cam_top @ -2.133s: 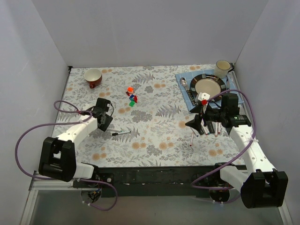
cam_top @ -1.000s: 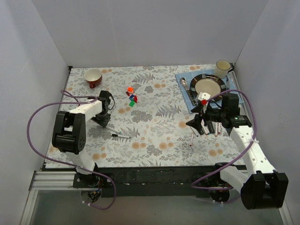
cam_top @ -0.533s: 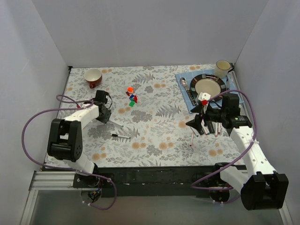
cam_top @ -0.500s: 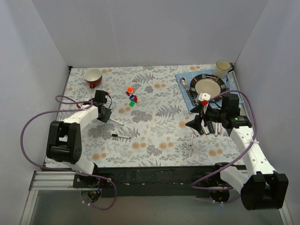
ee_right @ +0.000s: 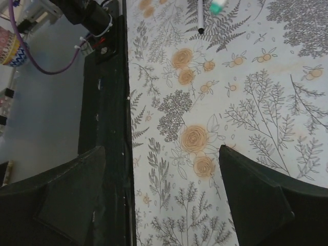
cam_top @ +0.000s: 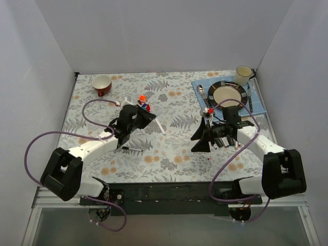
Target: Open the pen caps
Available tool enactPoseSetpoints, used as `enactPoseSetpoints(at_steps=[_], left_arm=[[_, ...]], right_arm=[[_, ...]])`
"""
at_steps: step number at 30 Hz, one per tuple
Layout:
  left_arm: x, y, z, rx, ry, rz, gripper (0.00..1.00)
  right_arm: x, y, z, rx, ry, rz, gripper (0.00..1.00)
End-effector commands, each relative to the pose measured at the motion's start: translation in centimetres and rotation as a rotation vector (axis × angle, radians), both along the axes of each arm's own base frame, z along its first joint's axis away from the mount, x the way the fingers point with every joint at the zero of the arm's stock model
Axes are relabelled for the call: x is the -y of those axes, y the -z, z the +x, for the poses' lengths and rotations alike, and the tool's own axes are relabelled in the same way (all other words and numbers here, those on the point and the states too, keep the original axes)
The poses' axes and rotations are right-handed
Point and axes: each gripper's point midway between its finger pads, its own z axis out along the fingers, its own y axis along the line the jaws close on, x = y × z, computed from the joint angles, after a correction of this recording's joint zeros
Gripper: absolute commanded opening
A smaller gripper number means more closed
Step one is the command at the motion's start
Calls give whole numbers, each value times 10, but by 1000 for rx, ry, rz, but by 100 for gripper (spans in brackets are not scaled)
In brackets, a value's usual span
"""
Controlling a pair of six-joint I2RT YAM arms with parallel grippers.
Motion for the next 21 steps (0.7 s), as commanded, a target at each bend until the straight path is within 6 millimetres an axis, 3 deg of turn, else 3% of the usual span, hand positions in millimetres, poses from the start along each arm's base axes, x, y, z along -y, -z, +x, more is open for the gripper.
enactPoseSetpoints(at_steps=[1, 7, 10, 17, 21], left_arm=[[77, -30, -17, 216, 213, -16, 0], [140, -30, -36, 272, 329, -18, 0], [160, -29, -43, 285, 361, -33, 0], [186, -35, -53, 315, 378, -83, 0], [192, -43, -59, 346, 367, -110, 0]], right_arm=[[-15, -10, -4, -68, -31, 62, 98], [-18, -6, 25, -103, 188, 0, 98], [-16, 1, 34, -112, 262, -23, 98], [-18, 10, 38, -161, 278, -37, 98], [-17, 13, 42, -153, 297, -48, 92]])
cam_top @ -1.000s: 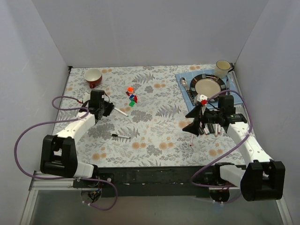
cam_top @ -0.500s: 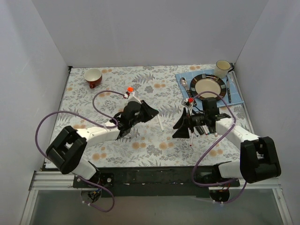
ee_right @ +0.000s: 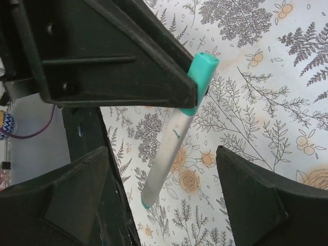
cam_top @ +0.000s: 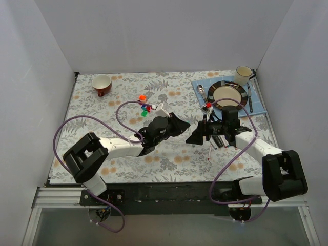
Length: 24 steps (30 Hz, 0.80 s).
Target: Open the pen caps
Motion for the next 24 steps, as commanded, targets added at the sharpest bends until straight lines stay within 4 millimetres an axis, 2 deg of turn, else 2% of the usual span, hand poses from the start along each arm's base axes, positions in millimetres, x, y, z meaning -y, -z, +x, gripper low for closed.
enactPoseSetpoints(at_steps=[1, 2, 3, 5, 6, 8, 9, 10, 12, 13, 14, 15, 16, 19, 24], left_arm=[[8, -35, 5, 83, -41, -95, 0], [8, -34, 5, 84, -50, -95, 0], [9, -35, 4, 86, -50, -97, 0], [9, -36, 5, 89, -56, -99, 0], [8, -35, 6, 89, -64, -99, 0], [6, -36, 5, 91, -69, -103, 0], [5, -37, 5, 95, -75, -104, 0], [5, -38, 5, 96, -75, -109, 0], [6, -38, 4, 99, -64, -107, 0], [9, -40, 1, 111, -38, -111, 5], [9, -40, -1, 116, -26, -112, 26], [10, -40, -3, 121, -15, -115, 38], [13, -43, -6, 132, 8, -126, 43], [13, -43, -8, 143, 25, -116, 48], [15, -39, -8, 150, 37, -94, 47]], right_arm=[[-2, -1, 7, 30, 21, 0, 89], [-2, -2, 8, 37, 18, 1, 86], [-2, -2, 7, 39, 12, 4, 76], [-3, -4, 6, 45, 0, 12, 62], [-4, -5, 5, 44, -12, 20, 46], [-5, -6, 3, 41, -23, 27, 30], [-5, -6, 2, 41, -32, 32, 11], [-5, -6, 1, 37, -36, 33, 3], [-7, -9, 0, 37, -55, 40, 1], [-6, -9, -1, 40, -60, 35, 1], [-6, -9, -1, 43, -61, 34, 1], [-6, -12, -1, 52, -66, 35, 1], [-6, -12, -2, 60, -76, 31, 1], [-5, -16, -4, 81, -89, 38, 1], [-6, -18, -6, 82, -103, 43, 1]])
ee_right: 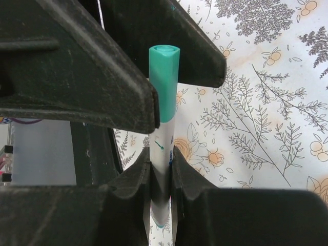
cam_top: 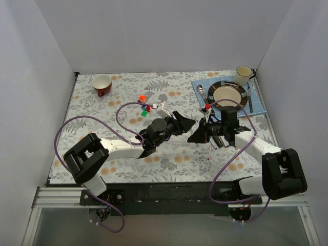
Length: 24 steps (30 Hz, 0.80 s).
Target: Open the pen caps
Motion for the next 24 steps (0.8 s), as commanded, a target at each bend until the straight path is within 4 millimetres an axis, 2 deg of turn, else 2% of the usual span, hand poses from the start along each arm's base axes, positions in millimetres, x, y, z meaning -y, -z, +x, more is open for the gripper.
enactPoseSetpoints(at_steps=[1, 11, 14, 24], left_arm=[[3, -5, -3, 39, 29, 13, 47], [12, 1, -8, 41, 84, 25, 33], [11, -3, -7, 53, 75, 19, 25], [5, -19, 2, 95, 28, 39, 32]], right_arm=[[-4, -22, 1, 75, -51, 38, 1], [-4, -23, 1, 81, -53, 39, 1], [-4, -21, 1, 72, -51, 35, 1], [-4, -20, 1, 72, -55, 31, 1]])
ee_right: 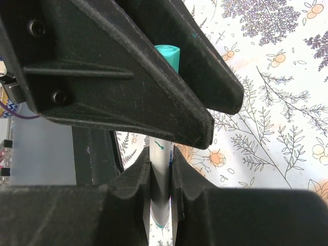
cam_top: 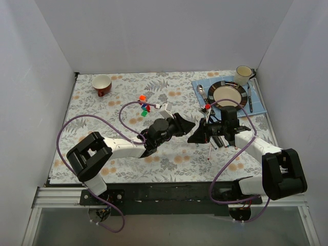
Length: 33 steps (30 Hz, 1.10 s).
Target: Open the pen caps
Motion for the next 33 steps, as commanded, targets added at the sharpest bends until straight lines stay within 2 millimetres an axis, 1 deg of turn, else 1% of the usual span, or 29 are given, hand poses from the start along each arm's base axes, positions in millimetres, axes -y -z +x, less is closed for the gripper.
enactPoseSetpoints(at_steps=[1, 6, 8, 9, 10, 11, 15, 16, 17, 19, 20, 21, 22, 23, 24, 25, 26, 28, 29, 30, 31, 33], left_arm=[[-2, -33, 5, 66, -23, -29, 32], [-2, -34, 5, 69, -24, -33, 29], [-3, -34, 5, 71, -26, -33, 21], [-4, -35, 6, 76, -30, -32, 15], [-4, -37, 6, 80, -33, -32, 2], [-4, -38, 7, 85, -36, -30, 0], [-11, -43, 15, 103, -69, -26, 0], [-14, -45, 19, 107, -80, -23, 0], [-20, -49, 28, 116, -101, -18, 0], [-28, -55, 39, 138, -108, -14, 0], [-39, -57, 51, 148, -137, 5, 0], [-43, -67, 59, 167, -150, 2, 0], [-47, -71, 63, 175, -156, 7, 0], [-59, -75, 75, 186, -187, 16, 0], [-65, -85, 81, 197, -205, 5, 0], [-70, -91, 85, 198, -218, -4, 0], [-81, -93, 94, 194, -237, -6, 0], [-90, -106, 101, 202, -257, -25, 0], [-97, -107, 107, 201, -266, -20, 0], [-100, -113, 110, 206, -271, -22, 0], [-107, -120, 116, 215, -288, -29, 0], [-112, -125, 119, 217, -292, -24, 0]], right_arm=[[-3, -17, 4, 55, -26, 24, 1], [-3, -17, 4, 55, -25, 22, 1], [-3, -16, 4, 52, -24, 21, 1], [-3, -16, 4, 54, -26, 20, 1], [-3, -15, 4, 51, -25, 19, 1], [-3, -14, 5, 47, -23, 15, 1], [-3, -15, 3, 27, -34, 19, 1], [-3, -14, 4, 61, -45, 17, 1], [-2, -11, 0, 41, -53, 12, 1], [-3, -13, -1, 57, -69, 16, 1], [-4, -11, -3, 46, -78, 14, 1], [-4, -11, -5, 46, -87, 16, 1], [-5, -11, -6, 47, -92, 17, 1], [-6, -10, -7, 50, -101, 16, 1], [-7, -9, -9, 54, -111, 14, 1], [-8, -8, -10, 55, -114, 10, 1], [-8, -7, -10, 63, -117, 5, 1], [-10, -5, -12, 63, -126, -3, 1], [-10, -3, -12, 70, -128, -11, 1], [-11, -2, -13, 68, -132, -16, 1], [-11, -2, -13, 70, -135, -19, 1], [-12, 0, -14, 78, -140, -30, 1]])
